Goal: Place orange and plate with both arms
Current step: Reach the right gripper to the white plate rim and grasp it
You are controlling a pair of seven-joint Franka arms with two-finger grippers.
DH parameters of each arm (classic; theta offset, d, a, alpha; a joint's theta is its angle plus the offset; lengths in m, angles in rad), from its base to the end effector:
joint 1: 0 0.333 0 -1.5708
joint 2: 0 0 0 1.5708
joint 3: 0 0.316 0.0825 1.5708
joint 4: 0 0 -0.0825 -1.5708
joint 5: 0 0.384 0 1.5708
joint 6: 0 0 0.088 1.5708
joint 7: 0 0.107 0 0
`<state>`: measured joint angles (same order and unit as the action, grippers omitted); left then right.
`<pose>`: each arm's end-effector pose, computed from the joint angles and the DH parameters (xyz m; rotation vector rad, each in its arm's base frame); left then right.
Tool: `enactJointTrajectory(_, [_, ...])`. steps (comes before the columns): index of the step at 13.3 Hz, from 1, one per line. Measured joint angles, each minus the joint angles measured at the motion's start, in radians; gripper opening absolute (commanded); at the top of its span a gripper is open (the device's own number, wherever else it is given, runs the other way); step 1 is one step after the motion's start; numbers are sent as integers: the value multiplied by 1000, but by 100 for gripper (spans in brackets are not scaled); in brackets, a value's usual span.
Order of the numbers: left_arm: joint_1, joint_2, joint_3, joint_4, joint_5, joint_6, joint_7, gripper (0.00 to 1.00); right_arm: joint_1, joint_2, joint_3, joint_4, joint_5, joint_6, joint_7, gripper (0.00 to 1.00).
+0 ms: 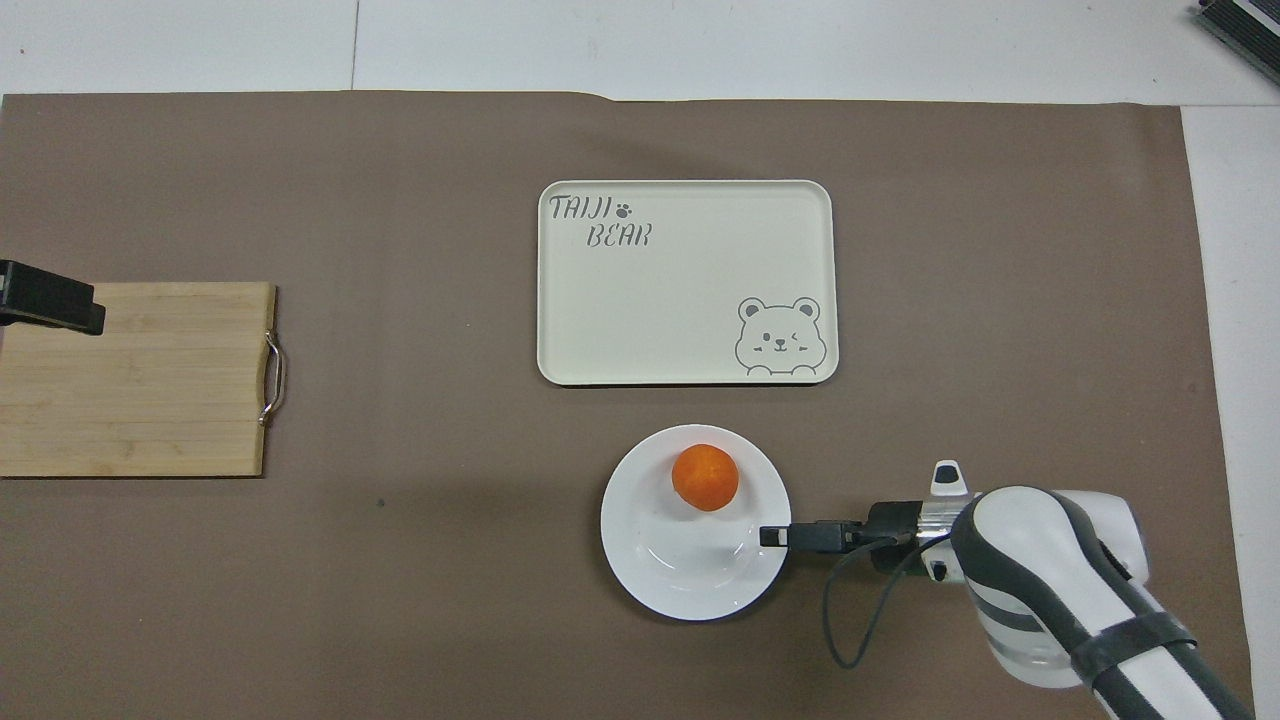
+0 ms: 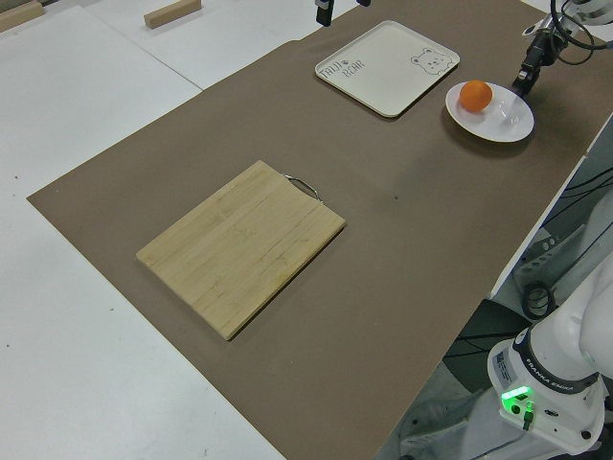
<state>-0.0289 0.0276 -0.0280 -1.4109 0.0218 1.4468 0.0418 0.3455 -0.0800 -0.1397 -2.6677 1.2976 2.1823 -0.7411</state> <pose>0.5491 -0.0285 0.6728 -3.1172 0.1496 -0.0132 0.3750 0.1159 0.2527 -2.2097 0.0877 0.1155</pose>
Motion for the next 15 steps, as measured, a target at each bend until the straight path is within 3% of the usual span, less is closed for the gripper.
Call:
enactJointTrajectory(1, [0,0,0,0,0,0,0,100,1,0,0,-1,0,6,0,69])
enactJointTrajectory(2, [0,0,0,0,0,0,0,100,4,0,0,-1,0,13,0,55])
enactJointTrajectory(5, [0,0,0,0,0,0,0,100,19,0,0,-4,4,21,2,46])
enactJointTrajectory(14, [0,0,0,0,0,-1,0,100,19,7,-1,-4,5,26,-4,1])
enactJointTrajectory(15, [0,0,0,0,0,-1,0,100,19,9,-1,-2,5,27,-20,0])
